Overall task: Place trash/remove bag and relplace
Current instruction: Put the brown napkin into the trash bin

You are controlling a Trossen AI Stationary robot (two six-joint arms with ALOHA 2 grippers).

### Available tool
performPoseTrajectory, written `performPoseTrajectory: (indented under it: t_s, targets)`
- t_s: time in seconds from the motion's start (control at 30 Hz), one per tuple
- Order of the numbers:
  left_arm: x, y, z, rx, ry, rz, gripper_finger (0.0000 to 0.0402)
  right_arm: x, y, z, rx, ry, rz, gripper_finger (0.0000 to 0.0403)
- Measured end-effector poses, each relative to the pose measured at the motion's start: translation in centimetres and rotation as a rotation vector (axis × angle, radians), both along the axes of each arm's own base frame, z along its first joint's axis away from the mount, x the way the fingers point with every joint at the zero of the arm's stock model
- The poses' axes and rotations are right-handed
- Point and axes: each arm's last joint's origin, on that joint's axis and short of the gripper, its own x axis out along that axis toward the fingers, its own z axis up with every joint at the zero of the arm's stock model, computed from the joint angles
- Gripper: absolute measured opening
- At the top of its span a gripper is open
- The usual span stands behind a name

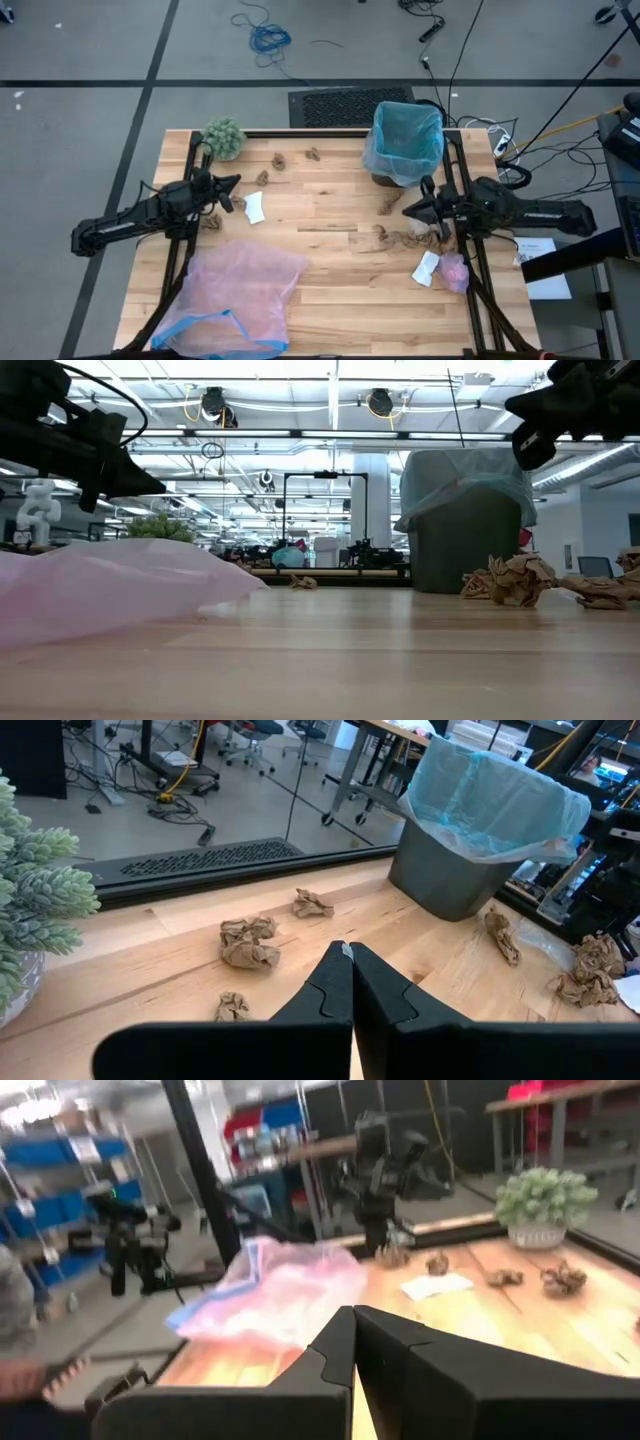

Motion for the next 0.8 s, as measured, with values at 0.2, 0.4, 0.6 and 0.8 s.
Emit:
performPoseTrajectory:
  t_s: [0.2, 0.4, 0.6, 0.8]
  targets:
    - [0.0, 0.0, 0.0, 0.000, 0.000, 0.000, 0.0000, 1.8, 0.6, 1.8, -0.039, 0.194, 0.005, 0.0000]
    - [0.0, 0.0, 0.0, 0.000, 0.000, 0.000, 0.0000, 4.7, 2.0, 2.1, -0.019, 0.582, 0.092, 0.0000]
    - [0.0, 0.0, 0.0, 0.000, 0.000, 0.000, 0.0000, 7.9, 4.0, 1.7, -0.091, 0.882, 0.183, 0.0002]
    - [0.0, 0.0, 0.0, 0.000, 0.000, 0.000, 0.0000, 10.6, 5.5, 0.5, -0.121, 1.103, 0.157, 0.0065]
